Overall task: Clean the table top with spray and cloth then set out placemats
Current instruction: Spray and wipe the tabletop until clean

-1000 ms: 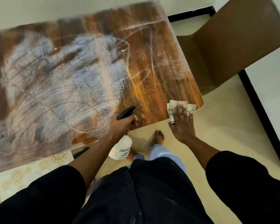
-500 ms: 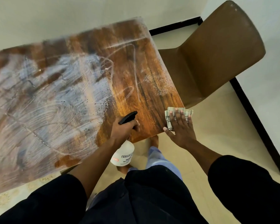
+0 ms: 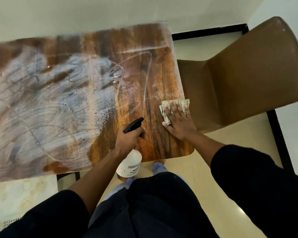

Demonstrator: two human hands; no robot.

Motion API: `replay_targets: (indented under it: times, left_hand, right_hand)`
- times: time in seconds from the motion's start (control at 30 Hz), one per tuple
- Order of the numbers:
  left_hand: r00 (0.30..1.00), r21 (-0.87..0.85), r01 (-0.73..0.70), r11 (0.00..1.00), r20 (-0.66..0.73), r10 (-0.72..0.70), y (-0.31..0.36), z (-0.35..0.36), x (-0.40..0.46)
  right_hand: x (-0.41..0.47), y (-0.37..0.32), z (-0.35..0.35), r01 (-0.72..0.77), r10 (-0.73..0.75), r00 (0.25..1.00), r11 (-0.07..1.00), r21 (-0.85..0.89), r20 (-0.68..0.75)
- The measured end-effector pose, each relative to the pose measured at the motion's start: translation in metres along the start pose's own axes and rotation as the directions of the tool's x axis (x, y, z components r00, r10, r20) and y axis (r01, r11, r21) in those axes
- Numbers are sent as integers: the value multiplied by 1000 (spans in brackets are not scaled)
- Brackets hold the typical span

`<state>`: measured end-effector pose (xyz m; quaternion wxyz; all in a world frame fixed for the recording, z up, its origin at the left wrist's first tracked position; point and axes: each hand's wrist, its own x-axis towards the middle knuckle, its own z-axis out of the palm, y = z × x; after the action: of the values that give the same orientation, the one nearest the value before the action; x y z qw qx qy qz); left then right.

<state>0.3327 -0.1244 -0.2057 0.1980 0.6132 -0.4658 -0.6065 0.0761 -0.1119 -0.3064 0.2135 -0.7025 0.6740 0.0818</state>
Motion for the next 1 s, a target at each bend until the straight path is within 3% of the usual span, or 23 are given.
replay_targets:
  times: [0.2, 0.5, 0.67, 1.0]
  left_hand:
    - [995, -35, 32, 999, -94, -35, 2, 1, -1]
    - [992, -23, 60, 998, -107, -62, 9, 12, 13]
    - [999, -42, 22, 999, -46, -24, 14, 21, 25]
    - [1000, -13, -11, 1000, 26, 12, 24, 17, 43]
  right_hand:
    - [47, 4, -27, -9, 8, 998, 1000, 7, 56]
    - [-24, -11, 22, 16, -13, 993, 1000, 24, -121]
    - [-46, -11, 36, -41, 47, 987, 998, 43, -154]
    - [56, 25, -23, -223, 235, 967, 967, 120, -96]
